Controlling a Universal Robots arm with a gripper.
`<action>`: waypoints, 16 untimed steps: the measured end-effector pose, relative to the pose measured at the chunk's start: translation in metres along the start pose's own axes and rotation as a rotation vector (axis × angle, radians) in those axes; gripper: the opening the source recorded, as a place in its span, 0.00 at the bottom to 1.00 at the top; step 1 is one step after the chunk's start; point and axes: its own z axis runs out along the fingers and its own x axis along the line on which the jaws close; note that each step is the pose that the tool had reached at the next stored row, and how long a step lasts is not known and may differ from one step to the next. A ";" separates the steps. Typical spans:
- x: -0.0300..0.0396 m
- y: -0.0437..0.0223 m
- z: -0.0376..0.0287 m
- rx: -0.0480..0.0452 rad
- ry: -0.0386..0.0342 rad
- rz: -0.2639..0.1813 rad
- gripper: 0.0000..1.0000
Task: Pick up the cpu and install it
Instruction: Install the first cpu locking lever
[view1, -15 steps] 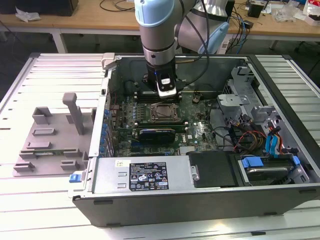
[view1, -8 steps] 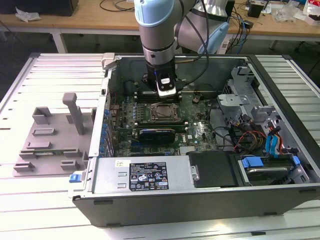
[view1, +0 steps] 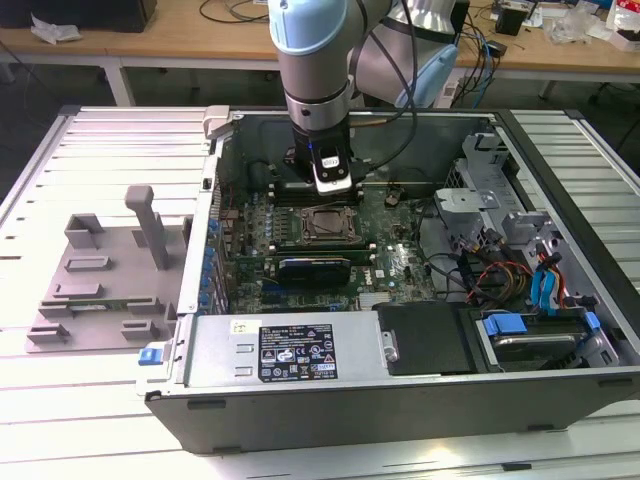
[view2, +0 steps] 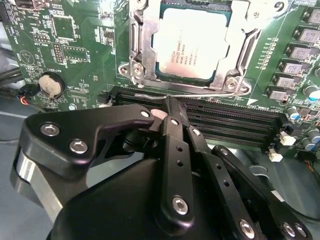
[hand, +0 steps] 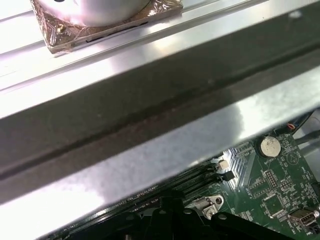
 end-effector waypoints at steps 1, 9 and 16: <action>0.0001 -0.0001 0.0001 0.0044 -0.0018 -0.001 0.11; 0.0003 -0.0004 0.0028 0.0138 -0.0060 -0.002 0.11; 0.0004 -0.0009 0.0057 0.0159 -0.0068 -0.001 0.11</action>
